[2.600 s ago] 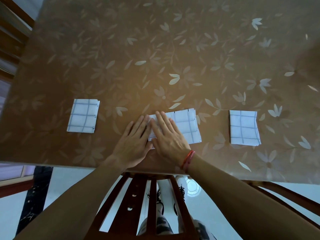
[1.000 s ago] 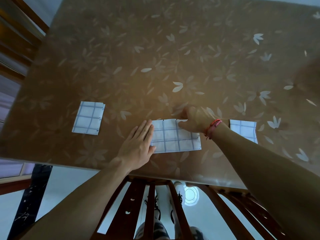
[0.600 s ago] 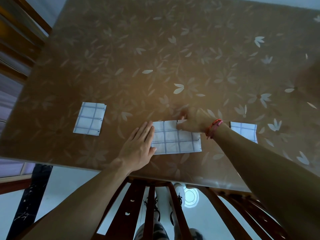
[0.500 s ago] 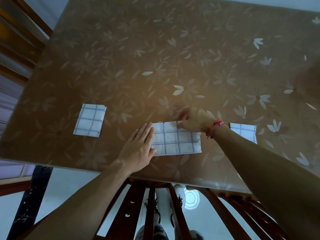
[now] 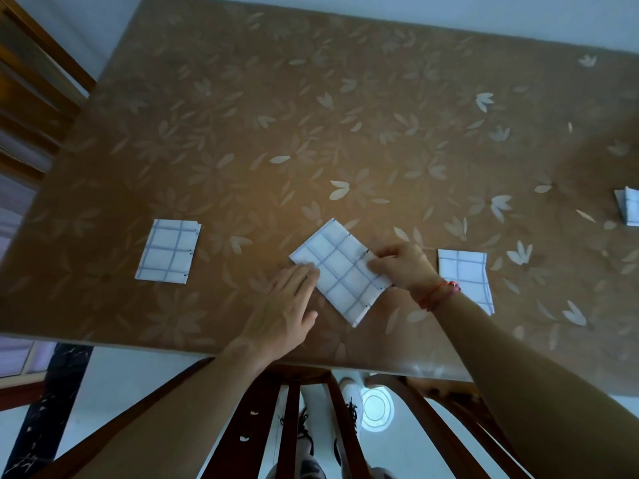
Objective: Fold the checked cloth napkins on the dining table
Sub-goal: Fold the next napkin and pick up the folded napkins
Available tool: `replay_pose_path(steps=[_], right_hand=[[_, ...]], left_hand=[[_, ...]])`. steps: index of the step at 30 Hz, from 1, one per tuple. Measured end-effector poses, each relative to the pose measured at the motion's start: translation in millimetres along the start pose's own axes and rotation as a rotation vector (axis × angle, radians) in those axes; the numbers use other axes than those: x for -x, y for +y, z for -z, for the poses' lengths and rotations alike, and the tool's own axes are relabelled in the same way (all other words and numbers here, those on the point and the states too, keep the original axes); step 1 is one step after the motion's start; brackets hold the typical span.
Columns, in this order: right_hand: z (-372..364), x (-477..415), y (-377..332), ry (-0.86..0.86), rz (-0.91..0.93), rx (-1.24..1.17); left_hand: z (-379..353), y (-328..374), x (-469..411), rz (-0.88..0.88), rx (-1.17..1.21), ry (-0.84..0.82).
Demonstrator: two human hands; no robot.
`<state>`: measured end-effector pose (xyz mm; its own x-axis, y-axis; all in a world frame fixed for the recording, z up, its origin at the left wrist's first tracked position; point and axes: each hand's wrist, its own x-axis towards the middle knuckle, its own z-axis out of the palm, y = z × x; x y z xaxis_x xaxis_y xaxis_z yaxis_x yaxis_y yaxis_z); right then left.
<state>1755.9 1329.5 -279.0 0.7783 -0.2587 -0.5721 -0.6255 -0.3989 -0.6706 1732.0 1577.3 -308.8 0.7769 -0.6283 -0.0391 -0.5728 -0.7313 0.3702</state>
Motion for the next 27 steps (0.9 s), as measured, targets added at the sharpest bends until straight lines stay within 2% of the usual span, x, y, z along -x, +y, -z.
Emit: replay_pose_path(steps=[6,12,14,18,22,27], right_hand=[[-12,28,39,-0.026,-0.169,-0.508],[-20,48,43,-0.059,-0.209,-0.663],[-20,50,47,-0.095,-0.211,-0.612],[-17,53,53,-0.146,-0.184,-0.362],[-12,55,56,-0.183,-0.177,-0.312],[-9,58,61,-0.15,-0.034,-0.092]], left_hand=[[-17,19,10,0.013,0.024,0.052],[-25,25,14,-0.065,-0.004,0.171],[-26,27,16,-0.068,-0.006,0.205],[-26,26,21,-0.034,0.02,0.233],[-26,23,20,-0.001,0.085,0.209],[-24,18,18,0.076,0.138,0.192]])
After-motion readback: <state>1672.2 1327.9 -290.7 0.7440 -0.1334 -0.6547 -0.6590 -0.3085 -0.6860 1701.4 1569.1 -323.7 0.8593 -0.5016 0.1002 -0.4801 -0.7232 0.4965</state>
